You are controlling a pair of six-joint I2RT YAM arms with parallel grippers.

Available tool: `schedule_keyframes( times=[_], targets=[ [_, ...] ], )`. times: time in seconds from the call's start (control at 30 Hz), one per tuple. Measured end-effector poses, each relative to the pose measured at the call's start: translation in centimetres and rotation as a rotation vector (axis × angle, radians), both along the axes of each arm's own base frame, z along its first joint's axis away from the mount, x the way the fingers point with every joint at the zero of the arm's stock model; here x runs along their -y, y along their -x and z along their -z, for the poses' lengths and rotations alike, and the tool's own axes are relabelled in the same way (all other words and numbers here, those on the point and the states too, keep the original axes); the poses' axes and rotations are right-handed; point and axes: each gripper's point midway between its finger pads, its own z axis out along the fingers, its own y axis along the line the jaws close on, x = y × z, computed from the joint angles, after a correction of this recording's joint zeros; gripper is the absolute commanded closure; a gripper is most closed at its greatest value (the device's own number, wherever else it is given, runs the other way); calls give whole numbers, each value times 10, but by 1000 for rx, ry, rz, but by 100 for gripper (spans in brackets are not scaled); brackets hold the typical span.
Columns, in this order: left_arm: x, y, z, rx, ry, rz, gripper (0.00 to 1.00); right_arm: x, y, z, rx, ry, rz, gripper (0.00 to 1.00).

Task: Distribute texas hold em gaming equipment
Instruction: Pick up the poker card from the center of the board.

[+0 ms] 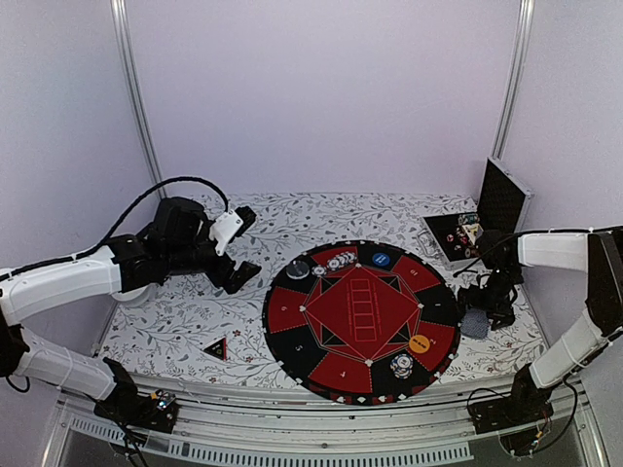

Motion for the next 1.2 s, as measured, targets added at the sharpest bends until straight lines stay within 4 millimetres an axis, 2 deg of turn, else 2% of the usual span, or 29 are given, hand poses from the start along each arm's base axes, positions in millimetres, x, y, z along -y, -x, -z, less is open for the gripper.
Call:
schedule_keyframes(
  times=[0.2,0.33,0.77,1.2],
  targets=[
    [0,1,2,-3,-1,2,2,-2,4,6,-18,15,-1,0],
    [-1,1,4,-7,-5,1,2,-4,4,10,-34,33,-16,6],
    [-1,1,4,-6,-8,-2,2,-14,-2,8,-29,18,-49,49],
    [-1,2,4,-7,-5,0,2,-13,-12,-5,-7,32,-98,61]
  ],
)
